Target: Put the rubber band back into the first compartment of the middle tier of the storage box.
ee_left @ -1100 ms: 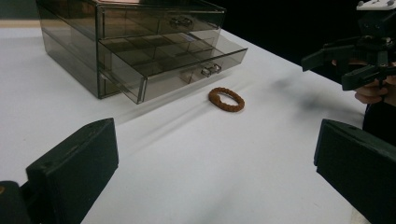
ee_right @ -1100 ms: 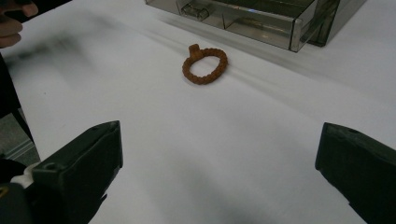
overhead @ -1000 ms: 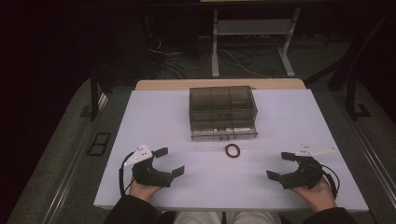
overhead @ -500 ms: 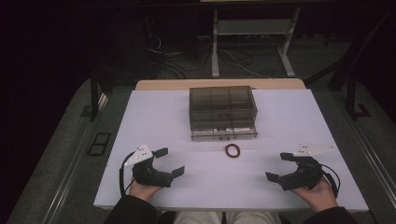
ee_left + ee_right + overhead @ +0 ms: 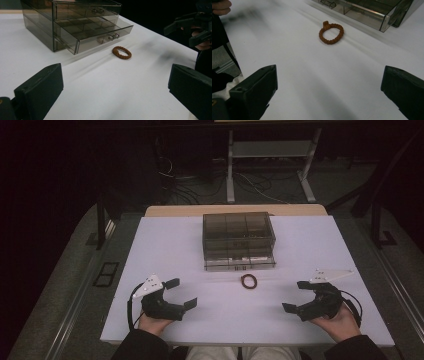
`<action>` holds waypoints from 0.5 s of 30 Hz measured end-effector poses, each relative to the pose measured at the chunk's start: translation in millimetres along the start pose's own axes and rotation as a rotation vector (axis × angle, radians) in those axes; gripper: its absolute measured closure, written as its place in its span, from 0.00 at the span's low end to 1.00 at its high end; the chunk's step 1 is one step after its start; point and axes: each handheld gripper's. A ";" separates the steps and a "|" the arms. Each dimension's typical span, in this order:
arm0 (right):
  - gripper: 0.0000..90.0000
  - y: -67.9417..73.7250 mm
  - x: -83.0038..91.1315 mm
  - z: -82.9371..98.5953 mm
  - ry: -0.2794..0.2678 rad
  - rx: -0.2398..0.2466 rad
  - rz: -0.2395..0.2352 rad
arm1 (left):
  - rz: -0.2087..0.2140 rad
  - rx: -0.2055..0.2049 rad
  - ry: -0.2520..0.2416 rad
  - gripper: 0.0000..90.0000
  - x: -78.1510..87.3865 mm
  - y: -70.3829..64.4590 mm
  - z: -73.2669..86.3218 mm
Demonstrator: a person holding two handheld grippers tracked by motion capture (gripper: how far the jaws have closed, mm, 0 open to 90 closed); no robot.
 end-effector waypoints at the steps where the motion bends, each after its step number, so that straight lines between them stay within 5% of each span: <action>1: 0.00 -0.8 -0.1 -1.1 0.005 0.013 0.001 | 0.000 0.000 0.000 0.00 0.0 0.0 0.0; 15: 0.00 0.4 -4.1 -16.5 0.038 0.034 -0.011 | 0.003 0.001 -0.002 0.00 0.1 0.1 0.2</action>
Point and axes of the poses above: each handheld gripper's, and its own axes: x roughly backward along the jaws, z roughly out of its underside, y roughly to its left, and after that the axes turned 4 degrees about -z, right-handed
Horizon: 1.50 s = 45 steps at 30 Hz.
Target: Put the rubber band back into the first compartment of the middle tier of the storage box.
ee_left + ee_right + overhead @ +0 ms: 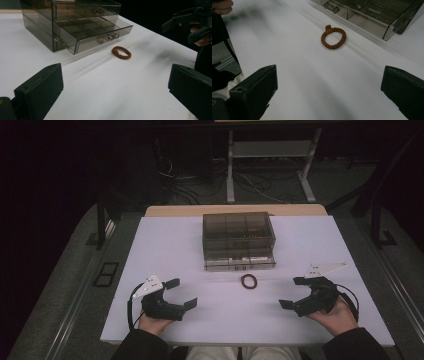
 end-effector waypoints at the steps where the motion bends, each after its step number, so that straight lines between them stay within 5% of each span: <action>1: 0.00 0.0 -0.5 -1.0 0.002 0.001 0.001 | 0.000 0.000 0.000 0.00 0.0 0.0 0.0; 45: 0.00 13.5 -38.7 -41.8 0.129 0.108 -0.065 | 0.008 -0.001 0.002 0.00 -0.4 -0.9 0.1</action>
Point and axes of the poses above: each handheld gripper's, and its own axes: x roughly backward along the jaws, z roughly out of its underside, y roughly to its left, and after that the axes turned 4 degrees about -z, right-handed
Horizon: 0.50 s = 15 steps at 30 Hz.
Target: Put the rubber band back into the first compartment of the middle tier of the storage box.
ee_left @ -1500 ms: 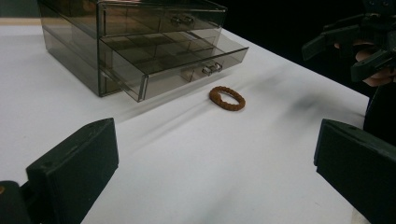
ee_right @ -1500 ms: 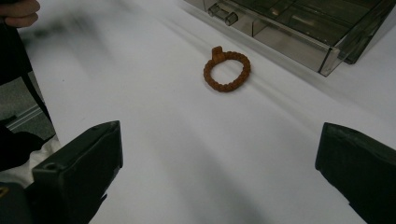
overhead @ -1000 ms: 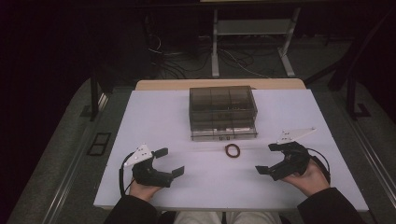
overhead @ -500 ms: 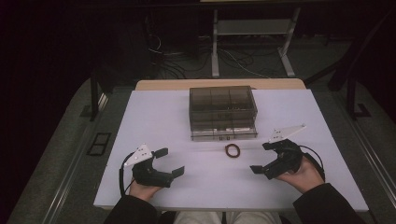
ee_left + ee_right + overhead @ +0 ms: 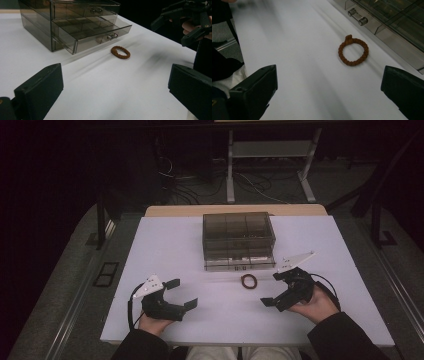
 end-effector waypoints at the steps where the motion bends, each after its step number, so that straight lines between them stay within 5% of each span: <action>1: 0.00 -0.9 -2.2 -2.0 0.005 0.003 -0.003 | 0.001 0.000 0.000 0.00 0.0 -0.1 0.0; 15: 0.00 -5.7 -17.6 -13.7 0.038 0.011 -0.022 | 0.004 -0.001 0.002 0.00 -0.2 -0.2 0.0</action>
Point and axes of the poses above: each handheld gripper's, and its own axes: x roughly backward along the jaws, z roughly out of its underside, y roughly to its left, and after that the axes turned 4 degrees about -z, right-handed
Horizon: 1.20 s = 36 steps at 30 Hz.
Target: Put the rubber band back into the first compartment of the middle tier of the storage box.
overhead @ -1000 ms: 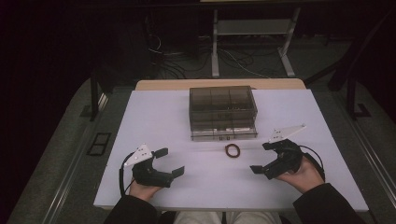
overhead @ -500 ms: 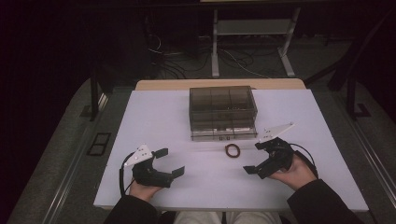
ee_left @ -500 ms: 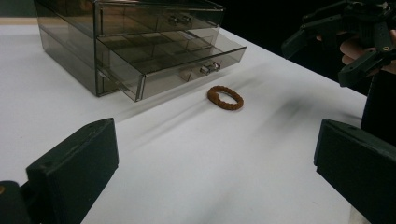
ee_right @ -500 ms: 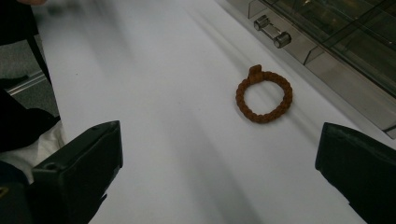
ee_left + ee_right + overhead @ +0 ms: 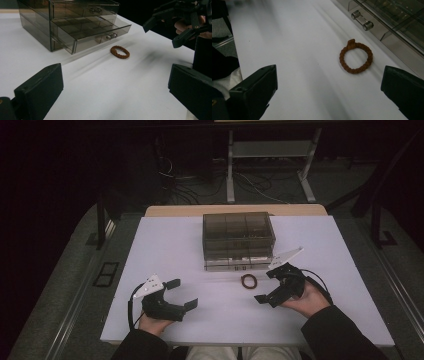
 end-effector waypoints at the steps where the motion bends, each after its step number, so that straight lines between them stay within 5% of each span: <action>1: 0.00 -0.1 -1.3 -0.9 0.002 0.003 0.001 | 0.000 -0.001 -0.001 0.00 0.1 0.0 0.0; 36: 0.00 -11.5 -44.5 -11.9 0.068 0.023 -0.054 | 0.005 -0.001 0.000 0.00 -0.2 -0.8 0.1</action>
Point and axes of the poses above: each handheld gripper's, and its own axes: x roughly backward along the jaws, z roughly out of its underside, y roughly to its left, and after that the axes turned 4 degrees about -z, right-handed
